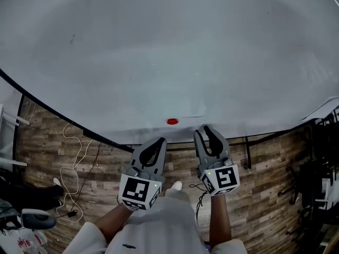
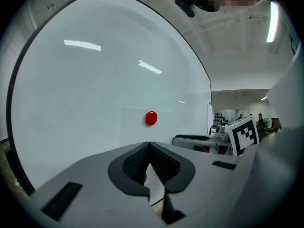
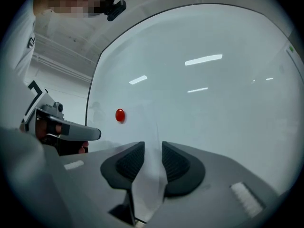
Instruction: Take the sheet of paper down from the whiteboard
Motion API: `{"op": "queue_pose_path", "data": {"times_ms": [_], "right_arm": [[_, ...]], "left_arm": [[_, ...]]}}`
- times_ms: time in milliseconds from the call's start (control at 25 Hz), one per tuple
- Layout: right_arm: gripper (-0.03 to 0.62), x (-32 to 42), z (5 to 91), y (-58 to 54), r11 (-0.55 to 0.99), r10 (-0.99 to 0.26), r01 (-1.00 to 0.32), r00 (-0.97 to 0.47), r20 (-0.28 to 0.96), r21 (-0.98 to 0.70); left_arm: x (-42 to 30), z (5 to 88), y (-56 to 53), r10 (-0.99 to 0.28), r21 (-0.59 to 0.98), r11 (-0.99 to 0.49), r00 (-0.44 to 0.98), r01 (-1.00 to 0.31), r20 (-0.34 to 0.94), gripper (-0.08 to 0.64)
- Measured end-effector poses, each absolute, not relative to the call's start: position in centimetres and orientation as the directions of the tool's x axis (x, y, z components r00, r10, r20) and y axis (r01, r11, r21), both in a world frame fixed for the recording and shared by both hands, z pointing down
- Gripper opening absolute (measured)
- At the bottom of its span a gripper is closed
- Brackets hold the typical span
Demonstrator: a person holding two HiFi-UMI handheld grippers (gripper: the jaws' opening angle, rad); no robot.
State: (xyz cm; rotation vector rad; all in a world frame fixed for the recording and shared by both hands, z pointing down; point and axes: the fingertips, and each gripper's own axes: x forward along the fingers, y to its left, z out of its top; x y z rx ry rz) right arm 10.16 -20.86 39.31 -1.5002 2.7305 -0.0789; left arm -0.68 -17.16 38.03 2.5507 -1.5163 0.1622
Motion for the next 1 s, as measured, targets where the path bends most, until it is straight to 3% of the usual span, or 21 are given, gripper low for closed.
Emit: {"op": "queue_pose_path", "data": {"times_ms": [1000], "right_arm": [[0.11, 8.8, 39.2, -21.2, 0.549, -0.835, -0.835, -0.55, 0.008, -0.014]], "left_arm": [[-1.6, 38.4, -17.8, -0.871, 0.109, -0.446, 0.459, -0.888, 0.173, 0.006]]}}
